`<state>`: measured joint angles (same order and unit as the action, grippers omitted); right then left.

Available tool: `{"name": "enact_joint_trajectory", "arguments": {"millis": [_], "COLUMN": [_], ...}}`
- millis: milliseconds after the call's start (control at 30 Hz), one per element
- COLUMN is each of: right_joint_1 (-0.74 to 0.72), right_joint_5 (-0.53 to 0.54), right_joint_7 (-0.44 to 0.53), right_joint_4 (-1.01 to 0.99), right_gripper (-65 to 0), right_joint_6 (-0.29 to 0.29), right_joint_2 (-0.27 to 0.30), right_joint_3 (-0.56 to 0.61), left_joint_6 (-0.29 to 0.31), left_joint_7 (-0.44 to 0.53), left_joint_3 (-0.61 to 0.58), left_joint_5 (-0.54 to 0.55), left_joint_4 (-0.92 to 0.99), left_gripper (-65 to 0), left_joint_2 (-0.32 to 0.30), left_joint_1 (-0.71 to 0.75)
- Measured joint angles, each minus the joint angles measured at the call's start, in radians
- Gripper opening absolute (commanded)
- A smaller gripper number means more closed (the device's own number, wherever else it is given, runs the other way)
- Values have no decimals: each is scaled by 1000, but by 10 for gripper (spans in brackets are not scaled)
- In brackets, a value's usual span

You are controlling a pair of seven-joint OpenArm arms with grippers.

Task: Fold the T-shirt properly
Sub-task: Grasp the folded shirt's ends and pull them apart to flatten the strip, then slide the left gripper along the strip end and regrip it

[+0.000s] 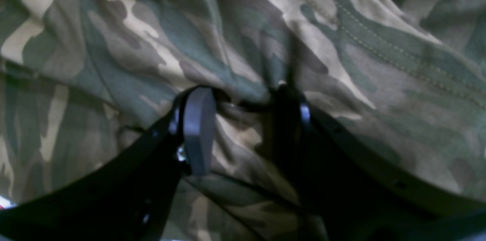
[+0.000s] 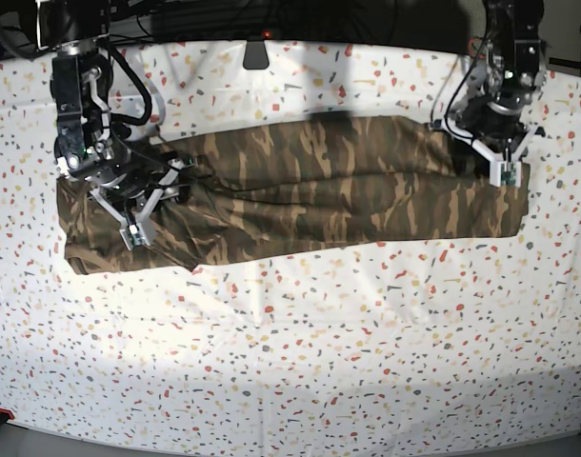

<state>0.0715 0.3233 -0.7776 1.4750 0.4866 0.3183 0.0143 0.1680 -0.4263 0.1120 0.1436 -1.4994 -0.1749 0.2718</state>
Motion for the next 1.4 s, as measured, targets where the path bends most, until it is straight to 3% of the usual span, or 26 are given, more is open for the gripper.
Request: {"name": "enact_joint_trajectory", "arguments": {"millis": [267,433,600,833,1067,1233,1400], "right_joint_1": [-25,-36,-39,-48,-6,63,84], "right_joint_5": [104,118,125,74,12,72,152], "right_joint_7": [-46,-60,-61,-120,-120,-90,-125], "right_joint_4": [-6,-6,-6,32,38,42,42], "right_gripper": [-374,-374,-374,-374,-374,-374,-374], "right_joint_6": [0,0,3,12,24,112,151], "right_joint_2": [-3,-48,-96,-105,-121,-121,-115], "right_joint_3": [0,0,1,0,-138,-271,-321], "left_joint_6": [98,130,140,105,98,102,124], "left_joint_7": [-58,-105,-203,-302,-338,-340,-342], "left_joint_3": [-11,-13,-9,-7,-8,-9,-9], "left_joint_5": [35,144,262,330,329,329,328], "left_joint_4": [102,110,112,26,-16,-17,-22], "left_gripper": [-375,-375,-375,-375,-375,-375,-375], "left_joint_2": [-101,-229,-306,-312,-310,-310,-309], "left_joint_1": [-127,-109,-106,-80,-75,-75,-75]}}
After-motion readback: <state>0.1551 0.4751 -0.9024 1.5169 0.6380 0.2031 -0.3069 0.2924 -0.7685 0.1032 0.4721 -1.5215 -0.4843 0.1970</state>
